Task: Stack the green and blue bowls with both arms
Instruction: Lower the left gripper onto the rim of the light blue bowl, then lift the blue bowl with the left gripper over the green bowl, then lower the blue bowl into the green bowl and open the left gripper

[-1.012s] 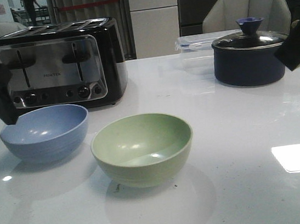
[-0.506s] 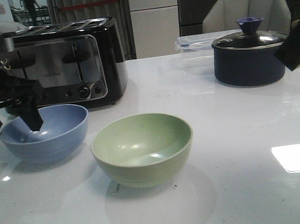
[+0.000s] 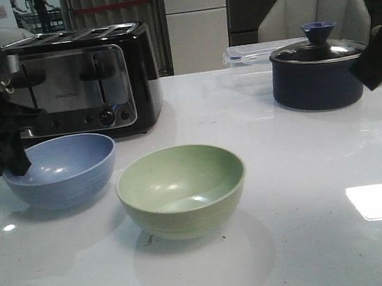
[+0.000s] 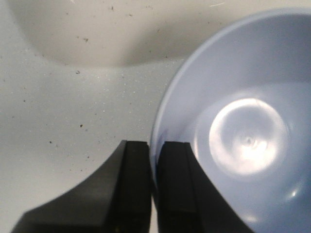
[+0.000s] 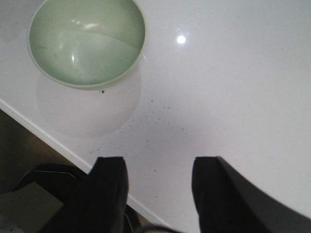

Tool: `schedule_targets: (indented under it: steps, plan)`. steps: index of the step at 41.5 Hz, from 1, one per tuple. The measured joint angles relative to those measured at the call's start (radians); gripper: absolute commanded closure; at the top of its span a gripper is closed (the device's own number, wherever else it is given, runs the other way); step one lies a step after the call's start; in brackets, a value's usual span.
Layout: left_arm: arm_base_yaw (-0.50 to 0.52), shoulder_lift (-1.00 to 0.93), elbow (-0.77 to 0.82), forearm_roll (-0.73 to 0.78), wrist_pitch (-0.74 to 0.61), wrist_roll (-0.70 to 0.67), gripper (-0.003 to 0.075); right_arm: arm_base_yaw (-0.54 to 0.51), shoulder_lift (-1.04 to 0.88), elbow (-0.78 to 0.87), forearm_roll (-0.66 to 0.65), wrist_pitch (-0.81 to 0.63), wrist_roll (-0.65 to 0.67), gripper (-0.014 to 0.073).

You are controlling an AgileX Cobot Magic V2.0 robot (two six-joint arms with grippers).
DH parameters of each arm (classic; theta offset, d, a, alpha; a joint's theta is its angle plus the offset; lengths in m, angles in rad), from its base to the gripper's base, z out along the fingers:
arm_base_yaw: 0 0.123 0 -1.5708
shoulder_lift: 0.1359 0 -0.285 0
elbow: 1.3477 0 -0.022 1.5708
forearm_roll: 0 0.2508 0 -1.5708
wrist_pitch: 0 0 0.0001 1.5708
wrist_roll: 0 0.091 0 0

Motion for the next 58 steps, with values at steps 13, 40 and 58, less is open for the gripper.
schedule_targets:
  steps: [13, 40, 58]
  plan:
    - [0.000, 0.000, -0.040, 0.000, 0.060, 0.000, 0.0627, 0.000, 0.000, 0.000, 0.000, 0.000, 0.000, 0.0160]
    - [-0.154, -0.049, -0.321, -0.060, 0.306, 0.102, 0.0627, 0.000, 0.000, 0.000, 0.000, 0.000, 0.000, 0.0160]
    - [-0.342, -0.040, -0.326, -0.068, 0.348, 0.109, 0.0628, 0.000, 0.000, 0.000, 0.000, 0.000, 0.000, 0.0160]
